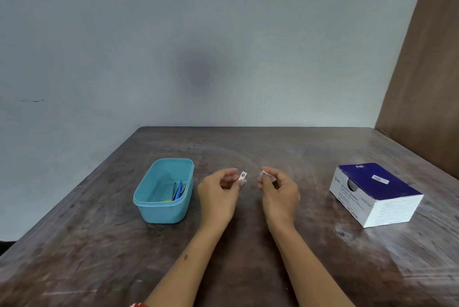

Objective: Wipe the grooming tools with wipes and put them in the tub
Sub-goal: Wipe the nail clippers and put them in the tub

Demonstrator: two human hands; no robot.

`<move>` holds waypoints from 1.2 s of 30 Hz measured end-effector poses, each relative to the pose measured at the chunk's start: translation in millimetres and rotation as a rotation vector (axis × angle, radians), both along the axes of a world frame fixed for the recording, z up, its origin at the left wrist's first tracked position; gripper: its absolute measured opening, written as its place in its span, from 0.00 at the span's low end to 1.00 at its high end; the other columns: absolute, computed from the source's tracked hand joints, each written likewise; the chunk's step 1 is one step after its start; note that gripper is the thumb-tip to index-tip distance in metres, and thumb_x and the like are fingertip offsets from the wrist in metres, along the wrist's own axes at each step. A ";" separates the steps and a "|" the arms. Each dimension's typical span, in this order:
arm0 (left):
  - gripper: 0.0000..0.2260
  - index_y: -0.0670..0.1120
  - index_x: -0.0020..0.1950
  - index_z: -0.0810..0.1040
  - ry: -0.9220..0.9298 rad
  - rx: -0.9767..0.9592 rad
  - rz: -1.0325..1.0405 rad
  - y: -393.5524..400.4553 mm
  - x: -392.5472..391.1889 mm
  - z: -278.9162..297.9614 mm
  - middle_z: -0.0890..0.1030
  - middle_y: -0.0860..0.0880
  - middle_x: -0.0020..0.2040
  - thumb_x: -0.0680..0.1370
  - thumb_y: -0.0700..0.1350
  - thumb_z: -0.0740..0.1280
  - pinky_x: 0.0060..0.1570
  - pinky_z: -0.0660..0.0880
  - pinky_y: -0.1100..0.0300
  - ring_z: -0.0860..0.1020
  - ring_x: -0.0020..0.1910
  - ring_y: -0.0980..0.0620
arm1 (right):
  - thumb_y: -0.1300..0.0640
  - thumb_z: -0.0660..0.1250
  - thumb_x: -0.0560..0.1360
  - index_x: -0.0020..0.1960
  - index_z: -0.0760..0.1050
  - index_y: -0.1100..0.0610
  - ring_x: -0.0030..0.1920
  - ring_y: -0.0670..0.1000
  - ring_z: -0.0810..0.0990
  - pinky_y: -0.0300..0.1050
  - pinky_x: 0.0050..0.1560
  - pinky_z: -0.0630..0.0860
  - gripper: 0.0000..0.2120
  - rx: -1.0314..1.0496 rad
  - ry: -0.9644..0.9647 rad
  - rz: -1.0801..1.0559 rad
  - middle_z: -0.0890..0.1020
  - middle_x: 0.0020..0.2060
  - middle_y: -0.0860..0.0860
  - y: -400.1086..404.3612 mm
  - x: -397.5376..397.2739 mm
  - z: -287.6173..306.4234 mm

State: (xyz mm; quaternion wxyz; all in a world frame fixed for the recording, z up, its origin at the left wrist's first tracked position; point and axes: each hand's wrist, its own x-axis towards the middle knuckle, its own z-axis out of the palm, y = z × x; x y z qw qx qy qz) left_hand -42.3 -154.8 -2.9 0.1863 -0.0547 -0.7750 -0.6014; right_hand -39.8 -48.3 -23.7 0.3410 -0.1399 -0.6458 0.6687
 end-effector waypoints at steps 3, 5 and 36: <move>0.13 0.39 0.53 0.80 -0.184 0.358 -0.118 1.2 2.9 1.3 0.83 0.46 0.41 0.69 0.31 0.72 0.39 0.81 0.63 0.82 0.40 0.55 | 0.63 0.68 0.72 0.44 0.82 0.49 0.39 0.46 0.81 0.26 0.39 0.72 0.10 0.063 -0.007 -0.040 0.84 0.40 0.48 1.1 0.2 0.8; 0.13 0.38 0.52 0.80 -0.251 0.491 -0.162 4.0 7.7 3.2 0.83 0.45 0.41 0.69 0.28 0.71 0.39 0.81 0.64 0.81 0.39 0.56 | 0.62 0.71 0.71 0.42 0.82 0.49 0.39 0.47 0.82 0.34 0.43 0.76 0.08 0.012 -0.006 -0.007 0.84 0.38 0.49 0.3 1.6 4.0; 0.18 0.44 0.56 0.81 -0.210 0.360 -0.175 -0.3 3.2 -1.6 0.83 0.45 0.47 0.69 0.30 0.72 0.43 0.81 0.56 0.82 0.46 0.50 | 0.65 0.71 0.69 0.40 0.82 0.49 0.36 0.42 0.83 0.32 0.36 0.77 0.10 0.169 0.057 0.200 0.84 0.32 0.43 -11.7 16.8 15.4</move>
